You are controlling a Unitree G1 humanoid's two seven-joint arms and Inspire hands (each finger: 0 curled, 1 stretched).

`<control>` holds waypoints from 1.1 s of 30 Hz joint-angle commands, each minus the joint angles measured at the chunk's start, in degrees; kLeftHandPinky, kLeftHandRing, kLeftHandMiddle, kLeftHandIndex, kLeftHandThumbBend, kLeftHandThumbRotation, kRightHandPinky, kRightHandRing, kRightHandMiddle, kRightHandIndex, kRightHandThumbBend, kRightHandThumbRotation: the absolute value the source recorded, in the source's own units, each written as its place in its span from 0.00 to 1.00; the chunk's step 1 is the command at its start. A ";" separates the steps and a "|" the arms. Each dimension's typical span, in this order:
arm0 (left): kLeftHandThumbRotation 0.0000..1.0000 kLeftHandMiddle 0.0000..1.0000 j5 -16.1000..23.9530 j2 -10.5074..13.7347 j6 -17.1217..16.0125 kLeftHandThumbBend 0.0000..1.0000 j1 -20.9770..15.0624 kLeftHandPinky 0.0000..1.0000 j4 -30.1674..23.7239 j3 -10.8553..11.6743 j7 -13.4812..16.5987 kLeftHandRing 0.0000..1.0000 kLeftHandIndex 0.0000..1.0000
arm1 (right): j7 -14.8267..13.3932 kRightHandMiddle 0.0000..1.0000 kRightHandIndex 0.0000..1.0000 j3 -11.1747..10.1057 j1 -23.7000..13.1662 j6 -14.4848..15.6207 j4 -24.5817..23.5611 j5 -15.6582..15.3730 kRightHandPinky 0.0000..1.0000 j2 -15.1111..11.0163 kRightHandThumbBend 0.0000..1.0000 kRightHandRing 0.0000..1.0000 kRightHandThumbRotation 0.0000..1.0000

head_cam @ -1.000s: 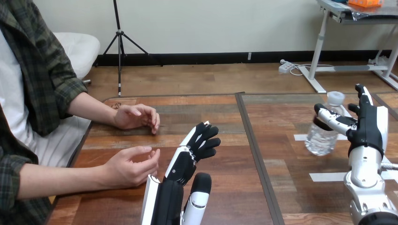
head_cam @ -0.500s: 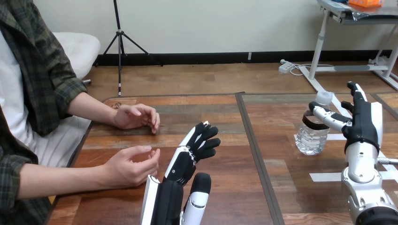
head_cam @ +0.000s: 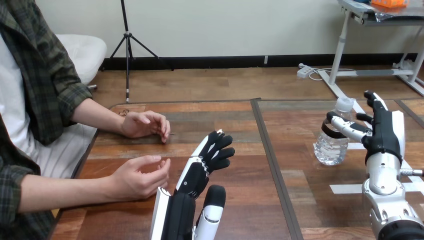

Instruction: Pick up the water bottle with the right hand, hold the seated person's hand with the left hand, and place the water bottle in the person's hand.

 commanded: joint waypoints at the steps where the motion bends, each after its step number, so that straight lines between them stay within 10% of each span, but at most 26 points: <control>1: 0.96 0.85 -0.26 -4.89 -0.79 0.43 0.99 0.76 -1.56 1.14 -0.07 0.80 0.89 | 0.38 0.91 0.90 0.53 -5.14 -0.19 -0.37 -0.64 0.54 -0.90 0.64 0.70 0.00; 33: 0.94 0.84 -1.20 -4.96 -0.42 0.43 1.21 0.75 -1.98 1.00 -0.51 0.79 0.89 | 0.75 0.93 0.91 3.76 -5.15 1.03 0.06 -4.88 0.61 -1.64 0.69 0.75 0.00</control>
